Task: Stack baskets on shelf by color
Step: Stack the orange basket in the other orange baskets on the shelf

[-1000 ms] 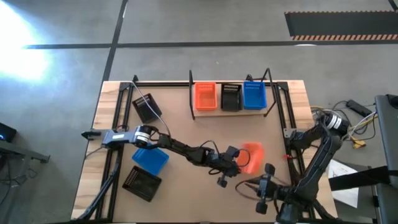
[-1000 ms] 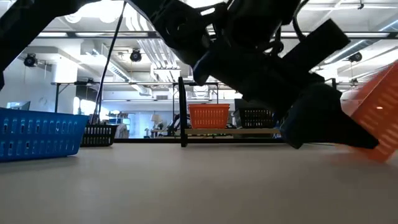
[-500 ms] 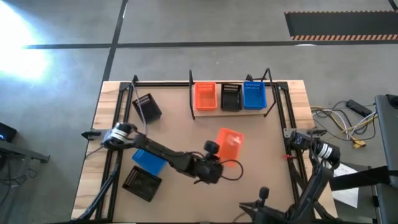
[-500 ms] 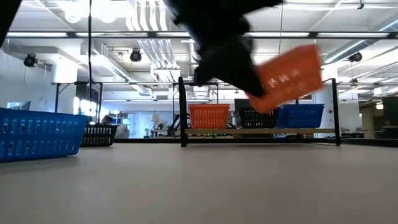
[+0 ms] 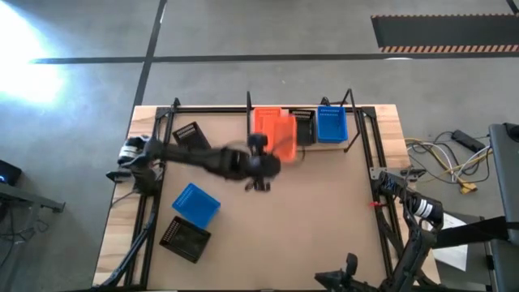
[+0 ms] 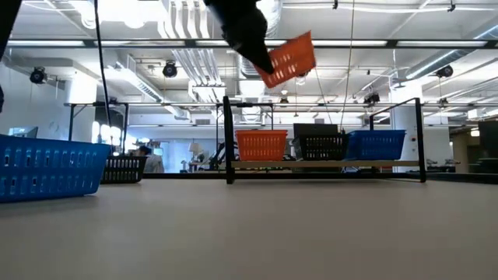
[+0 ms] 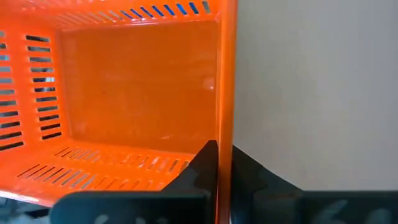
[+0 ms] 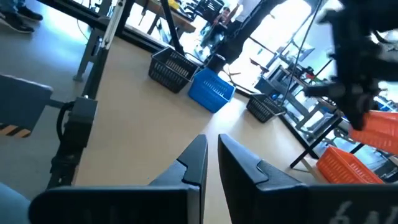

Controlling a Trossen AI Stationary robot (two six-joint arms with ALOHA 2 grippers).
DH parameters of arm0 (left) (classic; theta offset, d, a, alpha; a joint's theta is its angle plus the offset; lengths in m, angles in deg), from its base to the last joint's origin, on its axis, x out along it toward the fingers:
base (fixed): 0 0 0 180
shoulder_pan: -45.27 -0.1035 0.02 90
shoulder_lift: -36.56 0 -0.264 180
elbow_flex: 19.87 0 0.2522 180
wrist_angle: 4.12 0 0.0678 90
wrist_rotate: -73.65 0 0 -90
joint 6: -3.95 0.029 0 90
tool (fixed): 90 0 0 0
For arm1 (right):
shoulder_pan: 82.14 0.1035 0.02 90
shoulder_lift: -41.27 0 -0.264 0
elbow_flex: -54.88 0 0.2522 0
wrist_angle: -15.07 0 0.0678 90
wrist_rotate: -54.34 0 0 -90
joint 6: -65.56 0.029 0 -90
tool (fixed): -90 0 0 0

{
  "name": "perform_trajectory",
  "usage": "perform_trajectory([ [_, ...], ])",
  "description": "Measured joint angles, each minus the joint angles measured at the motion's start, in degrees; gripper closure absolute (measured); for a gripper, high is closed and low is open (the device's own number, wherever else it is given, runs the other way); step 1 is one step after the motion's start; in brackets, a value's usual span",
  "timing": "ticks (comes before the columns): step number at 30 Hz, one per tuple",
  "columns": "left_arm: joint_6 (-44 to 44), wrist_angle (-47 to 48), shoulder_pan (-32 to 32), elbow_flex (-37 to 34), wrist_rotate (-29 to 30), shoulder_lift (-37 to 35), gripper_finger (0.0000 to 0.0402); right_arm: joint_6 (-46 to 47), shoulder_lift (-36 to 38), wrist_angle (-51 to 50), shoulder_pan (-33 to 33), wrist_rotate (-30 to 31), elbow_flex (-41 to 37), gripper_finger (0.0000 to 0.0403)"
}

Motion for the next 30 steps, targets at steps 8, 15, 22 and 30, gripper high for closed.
perform_trajectory([
  [8,3.8,2.1,-13.2,0.6,-10.3,0.8,0.0402,0.0,0.2,0.0,0.0,0.0,-0.1,0.0371],
  [15,6.8,2.7,-15.6,0.6,-10.8,0.9,0.0402,0.0,0.2,0.0,0.0,0.0,-0.1,0.0371],
  [22,7.7,2.4,-15.7,0.4,-12.1,1.0,0.0402,0.0,0.2,0.0,0.0,0.0,-0.1,0.0371],
  [30,7.7,0.5,-15.7,-1.9,-12.2,1.0,0.0402,0.0,0.2,0.0,0.0,-0.1,-0.1,0.0371],
])
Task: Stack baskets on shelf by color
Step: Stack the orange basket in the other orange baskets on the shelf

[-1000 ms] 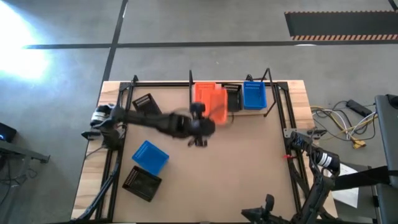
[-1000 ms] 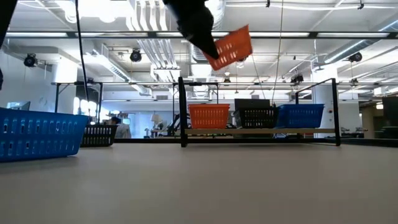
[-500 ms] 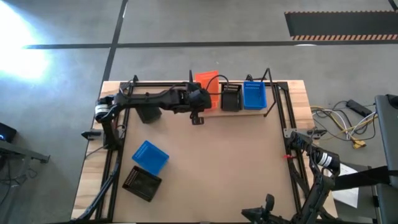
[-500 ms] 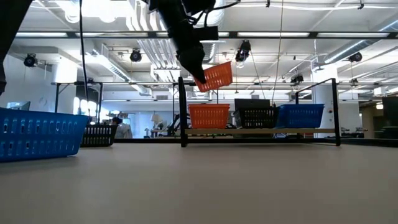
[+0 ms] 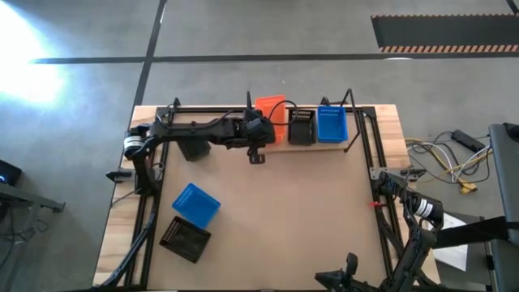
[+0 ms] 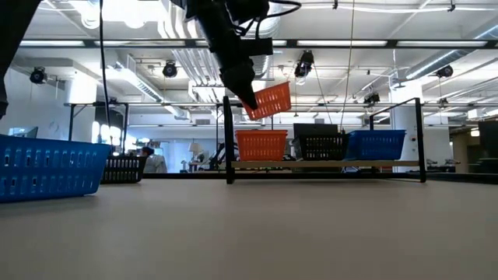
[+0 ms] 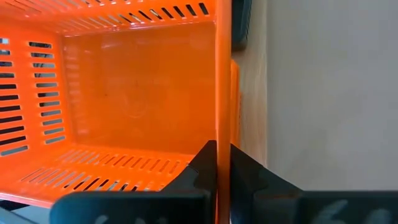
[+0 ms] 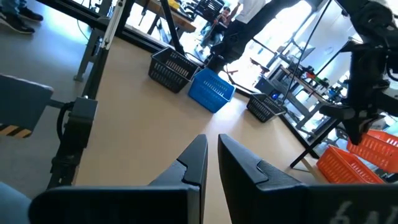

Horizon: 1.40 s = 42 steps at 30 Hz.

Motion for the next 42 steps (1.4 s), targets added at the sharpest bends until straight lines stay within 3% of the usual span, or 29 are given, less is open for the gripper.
perform_trajectory([
  [7,0.0,-1.9,0.0,-2.3,0.0,0.1,0.0396,0.0,0.0,0.0,0.0,-0.1,0.0,0.0371],
  [16,-0.1,-2.4,0.0,-2.3,0.1,0.1,0.0319,0.0,0.0,0.0,0.0,-0.1,0.0,0.0371],
  [21,-0.1,-2.4,0.0,-2.2,0.3,0.0,0.0300,0.0,0.0,0.0,0.0,-0.1,0.0,0.0371],
  [26,-0.1,-2.6,0.0,-1.6,0.4,-0.5,0.0316,0.0,0.0,0.0,0.0,-0.5,0.0,0.0371],
  [34,1.7,-2.7,0.0,-1.3,3.0,-0.5,0.0396,0.0,0.0,0.1,0.0,-0.5,0.0,0.0371],
  [37,2.0,-2.7,0.0,-1.4,6.1,-0.5,0.0390,0.0,0.0,0.2,0.0,-0.5,0.0,0.0371],
  [42,1.9,-3.2,0.0,-1.5,6.1,-0.2,0.0372,0.2,0.0,0.2,0.0,-0.5,0.0,0.0371],
])
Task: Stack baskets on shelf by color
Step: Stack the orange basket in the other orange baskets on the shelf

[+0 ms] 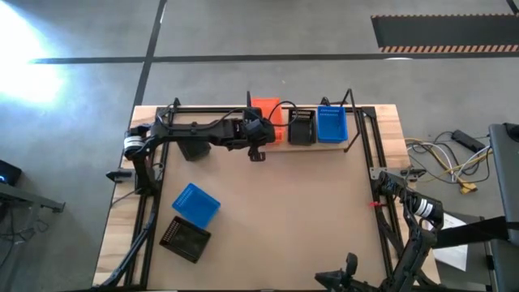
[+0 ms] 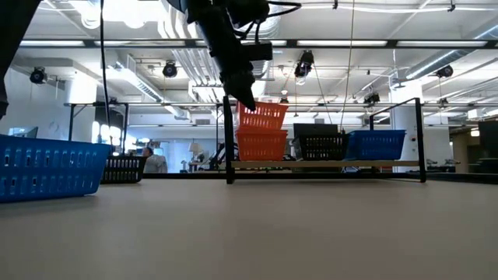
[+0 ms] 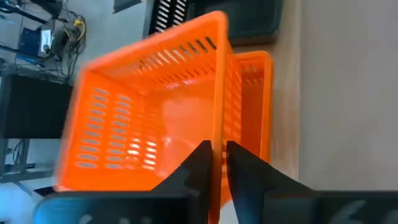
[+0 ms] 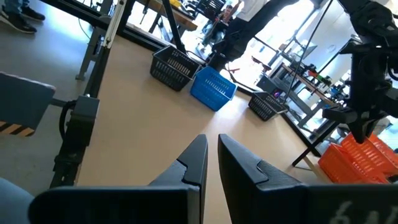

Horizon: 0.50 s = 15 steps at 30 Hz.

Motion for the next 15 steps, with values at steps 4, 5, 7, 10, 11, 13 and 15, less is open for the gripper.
perform_trajectory([
  [4,0.1,-0.4,0.0,0.0,-3.2,0.0,0.0356,0.2,0.0,0.0,0.0,-0.1,0.0,0.0371],
  [5,0.1,-0.3,0.0,0.0,-4.1,0.0,0.0352,0.2,0.0,0.0,0.0,-0.1,-0.1,0.0371],
  [7,0.1,-0.3,0.0,0.0,-4.8,0.0,0.0343,0.3,0.0,0.0,0.0,-0.1,-0.2,0.0371],
  [10,0.1,-0.2,0.0,0.0,-5.0,0.0,0.0330,0.8,0.0,-0.1,0.0,-0.3,-0.5,0.0371],
  [11,0.1,-0.2,0.0,0.0,-5.1,0.0,0.0326,1.2,0.0,-0.1,0.0,-0.3,-0.6,0.0371],
  [13,0.1,-0.4,0.0,0.0,-6.1,0.0,0.0314,1.4,0.0,-0.1,0.0,-0.4,-0.8,0.0371],
  [15,0.0,-0.9,0.0,0.0,-7.0,0.0,0.0299,1.4,0.0,-0.1,0.0,-0.4,-0.8,0.0371],
])
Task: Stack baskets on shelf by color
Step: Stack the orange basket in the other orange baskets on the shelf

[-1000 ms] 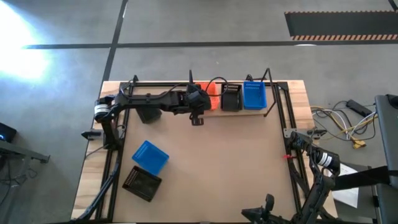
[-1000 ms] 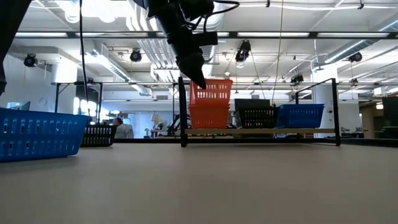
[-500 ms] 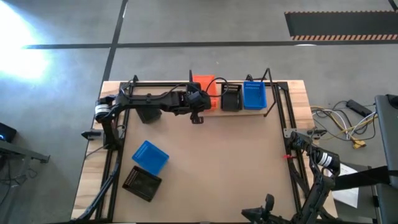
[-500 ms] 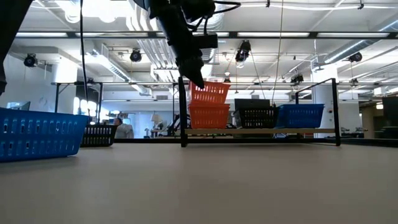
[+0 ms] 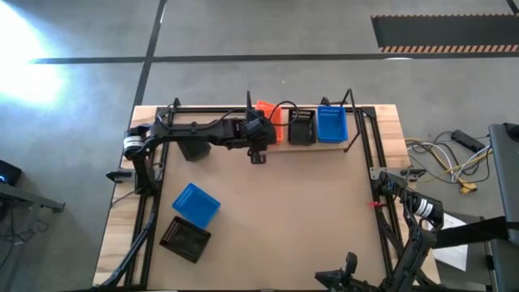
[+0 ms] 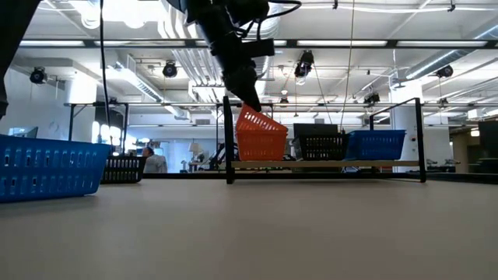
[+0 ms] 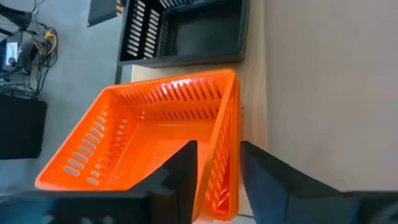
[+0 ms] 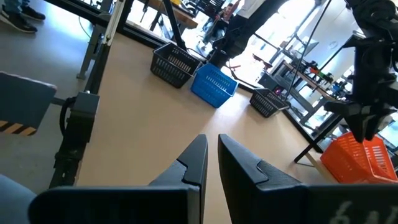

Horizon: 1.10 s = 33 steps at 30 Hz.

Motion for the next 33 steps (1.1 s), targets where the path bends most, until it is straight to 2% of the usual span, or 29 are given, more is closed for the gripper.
perform_trajectory([
  [3,0.0,-0.3,0.0,0.0,-0.1,-0.1,0.0282,0.0,0.0,0.0,0.0,0.0,0.0,0.0371],
  [7,0.1,-0.1,0.0,0.0,-0.3,0.3,0.0288,0.0,0.0,0.0,0.0,0.0,0.0,0.0371],
  [19,1.6,-0.6,-0.3,0.1,-0.3,1.7,0.0395,0.0,0.0,0.0,0.0,0.0,0.0,0.0371],
  [33,1.7,-1.8,-0.2,1.5,1.3,1.6,0.0401,0.0,0.0,0.0,0.0,0.0,0.0,0.0371],
])
